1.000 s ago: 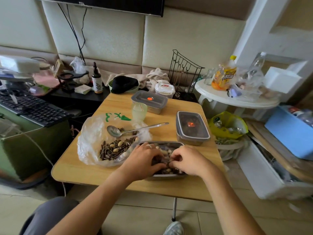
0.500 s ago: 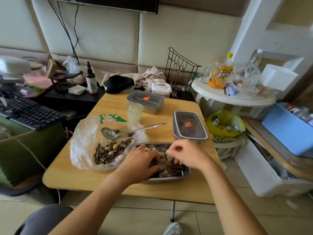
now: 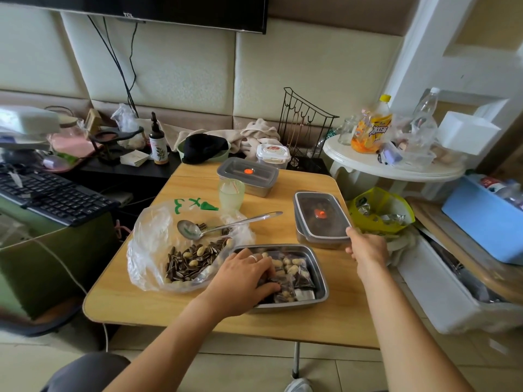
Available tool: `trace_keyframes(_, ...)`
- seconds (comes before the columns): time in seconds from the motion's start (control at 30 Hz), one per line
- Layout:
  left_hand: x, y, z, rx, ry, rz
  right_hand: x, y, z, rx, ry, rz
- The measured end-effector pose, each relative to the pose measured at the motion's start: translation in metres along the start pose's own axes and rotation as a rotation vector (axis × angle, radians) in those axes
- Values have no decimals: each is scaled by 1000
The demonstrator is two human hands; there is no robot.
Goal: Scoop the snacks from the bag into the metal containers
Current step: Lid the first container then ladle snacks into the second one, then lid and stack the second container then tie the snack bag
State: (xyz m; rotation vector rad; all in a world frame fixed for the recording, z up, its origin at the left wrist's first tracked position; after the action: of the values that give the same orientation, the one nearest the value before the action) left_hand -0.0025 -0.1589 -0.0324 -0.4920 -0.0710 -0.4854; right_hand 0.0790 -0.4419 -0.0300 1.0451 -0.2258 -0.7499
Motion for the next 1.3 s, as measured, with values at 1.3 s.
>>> trace_keyframes(1.3, -19, 17, 34, -674, -469, 638, -100, 18, -14, -677, 203, 736)
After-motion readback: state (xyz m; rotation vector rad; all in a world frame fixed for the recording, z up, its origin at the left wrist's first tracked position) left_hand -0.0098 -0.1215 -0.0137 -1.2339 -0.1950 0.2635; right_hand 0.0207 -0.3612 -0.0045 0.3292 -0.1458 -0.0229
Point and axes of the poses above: each hand's wrist, its own x-axis towards the middle knuckle, its own z-axis out of the back of the hand, y = z × x, the point moved 3 cm from there along x, towards the middle knuckle, and after that the axes turned 9 degrees about -x, right-handed, at the moved point
